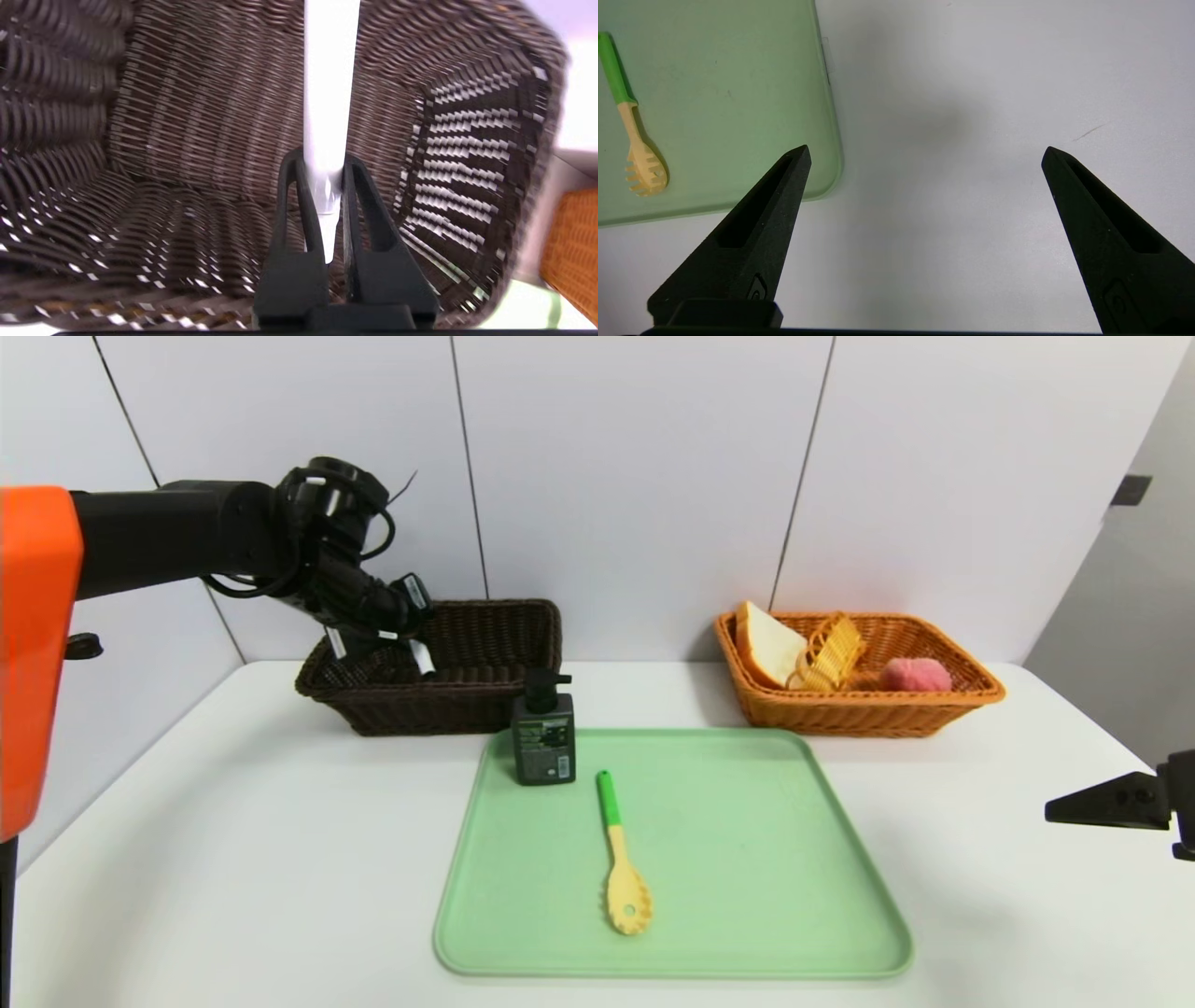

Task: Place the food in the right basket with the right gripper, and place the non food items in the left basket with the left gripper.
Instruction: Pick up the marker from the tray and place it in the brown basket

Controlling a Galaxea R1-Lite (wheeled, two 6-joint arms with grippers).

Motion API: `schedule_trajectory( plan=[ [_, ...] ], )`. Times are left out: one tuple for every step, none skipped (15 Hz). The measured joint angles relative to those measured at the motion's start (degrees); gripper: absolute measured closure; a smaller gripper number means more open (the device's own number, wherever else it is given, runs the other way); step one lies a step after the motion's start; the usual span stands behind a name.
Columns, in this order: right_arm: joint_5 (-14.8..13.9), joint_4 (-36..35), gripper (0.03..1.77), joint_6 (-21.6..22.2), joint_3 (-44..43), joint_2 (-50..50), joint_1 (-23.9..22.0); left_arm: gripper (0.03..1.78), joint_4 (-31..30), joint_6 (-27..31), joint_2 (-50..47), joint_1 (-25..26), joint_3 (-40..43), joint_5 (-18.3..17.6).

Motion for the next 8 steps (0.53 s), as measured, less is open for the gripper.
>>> schedule_trajectory(
  plan=[
    [0.0,0.0,0.09,0.0,0.0,0.0,0.0,1.66,0.0,0.0,0.6,0.5,0.0,0.0],
    [0.0,0.0,0.09,0.0,0.0,0.0,0.0,1.66,0.0,0.1,1.1,0.9,0.0,0.0],
    [0.0,0.0,0.09,0.0,0.0,0.0,0.0,1.66,0.0,0.1,1.6,1.2,0.0,0.0],
    [0.0,0.0,0.09,0.0,0.0,0.0,0.0,1.66,0.0,0.1,2.0,1.4,0.0,0.0],
    [0.0,0.0,0.09,0.0,0.0,0.0,0.0,1.66,0.0,0.2,2.2,1.5,0.0,0.0],
    [0.0,0.0,0.09,0.0,0.0,0.0,0.0,1.66,0.0,0.2,2.5,1.6,-0.1,0.0],
    [0.0,0.0,0.09,0.0,0.0,0.1,0.1,1.66,0.0,0.3,2.7,1.6,-0.1,0.0],
    [0.0,0.0,0.09,0.0,0.0,0.1,0.2,1.63,0.0,0.3,2.8,1.7,-0.1,0.0]
  ],
)
